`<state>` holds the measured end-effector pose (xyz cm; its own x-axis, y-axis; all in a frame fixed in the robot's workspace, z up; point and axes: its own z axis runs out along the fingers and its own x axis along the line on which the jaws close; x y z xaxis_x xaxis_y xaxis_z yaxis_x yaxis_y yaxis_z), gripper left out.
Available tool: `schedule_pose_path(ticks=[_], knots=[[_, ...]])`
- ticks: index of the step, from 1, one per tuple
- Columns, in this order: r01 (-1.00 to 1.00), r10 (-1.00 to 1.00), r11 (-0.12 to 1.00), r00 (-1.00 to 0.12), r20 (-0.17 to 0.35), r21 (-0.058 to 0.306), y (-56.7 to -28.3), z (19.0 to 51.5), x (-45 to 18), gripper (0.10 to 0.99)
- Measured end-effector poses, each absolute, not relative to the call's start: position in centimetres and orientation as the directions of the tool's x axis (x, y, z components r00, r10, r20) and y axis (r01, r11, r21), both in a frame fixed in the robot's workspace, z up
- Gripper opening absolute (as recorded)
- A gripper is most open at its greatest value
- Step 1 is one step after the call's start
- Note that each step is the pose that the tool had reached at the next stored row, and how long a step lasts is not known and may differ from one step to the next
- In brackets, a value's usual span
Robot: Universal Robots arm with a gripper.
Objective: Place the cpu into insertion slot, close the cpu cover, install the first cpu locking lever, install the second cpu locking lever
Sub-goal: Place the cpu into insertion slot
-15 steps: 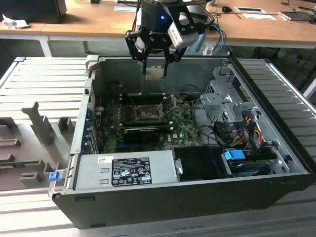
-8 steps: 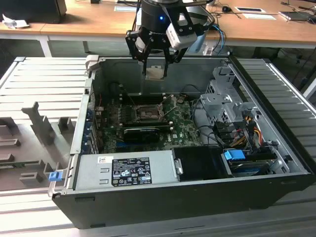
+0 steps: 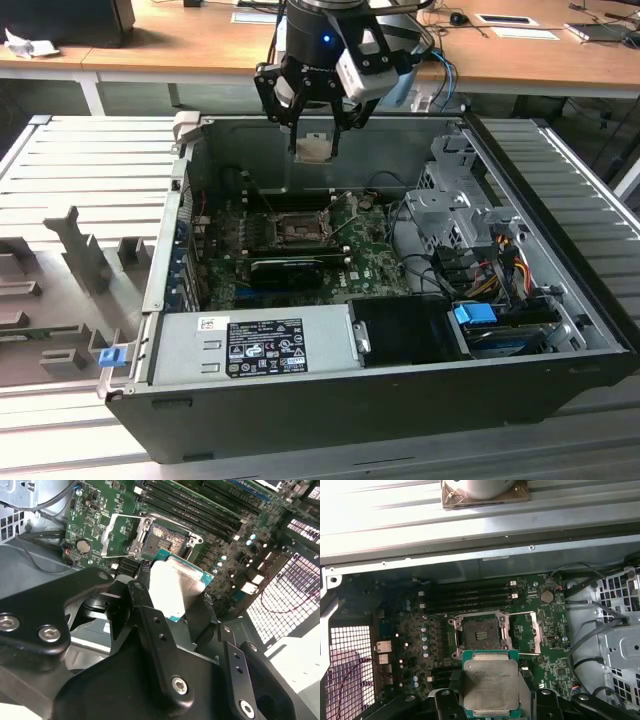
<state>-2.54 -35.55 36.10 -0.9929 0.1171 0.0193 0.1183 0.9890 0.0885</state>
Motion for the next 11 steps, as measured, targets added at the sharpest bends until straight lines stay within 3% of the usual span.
schedule_pose_path(ticks=[11], knots=[[0.206,0.205,0.974,-0.978,0.019,0.089,-35.55,36.02,-2.54,0.529]])
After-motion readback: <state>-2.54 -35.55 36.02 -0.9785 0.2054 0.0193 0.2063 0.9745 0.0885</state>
